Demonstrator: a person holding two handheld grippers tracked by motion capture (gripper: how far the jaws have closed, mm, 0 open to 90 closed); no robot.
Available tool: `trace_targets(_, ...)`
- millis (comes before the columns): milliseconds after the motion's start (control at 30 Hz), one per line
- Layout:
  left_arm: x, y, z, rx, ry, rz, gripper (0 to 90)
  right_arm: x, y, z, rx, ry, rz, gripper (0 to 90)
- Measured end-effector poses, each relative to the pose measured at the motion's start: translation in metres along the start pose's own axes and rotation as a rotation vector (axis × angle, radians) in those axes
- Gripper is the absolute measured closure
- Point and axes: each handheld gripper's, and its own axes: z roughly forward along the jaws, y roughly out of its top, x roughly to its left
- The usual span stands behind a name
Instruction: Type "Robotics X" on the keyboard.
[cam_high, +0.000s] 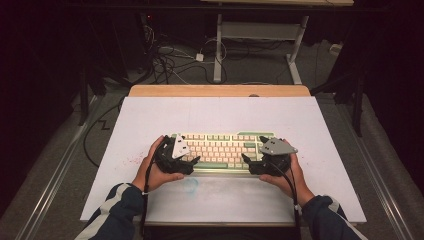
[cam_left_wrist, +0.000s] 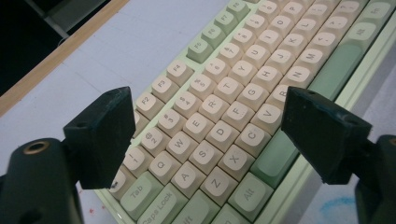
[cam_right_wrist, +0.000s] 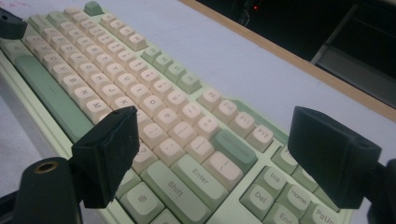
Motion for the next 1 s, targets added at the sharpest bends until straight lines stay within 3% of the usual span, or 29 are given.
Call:
trace_targets(533, -0.0020, 0.0015, -0.0025, -0.031, 0.015, 0.020, 16.4, 0.0008, 0.0024, -0.0032, -0.009, -0.020, -0.004, 18.1)
trace_targets(1000, -0.0074, 0.0007, -0.0063, -0.020, 0.007, 0.047, 16.4, 0.0025, 0.0045, -0.0090, -0.002, -0.021, -0.018, 17.8)
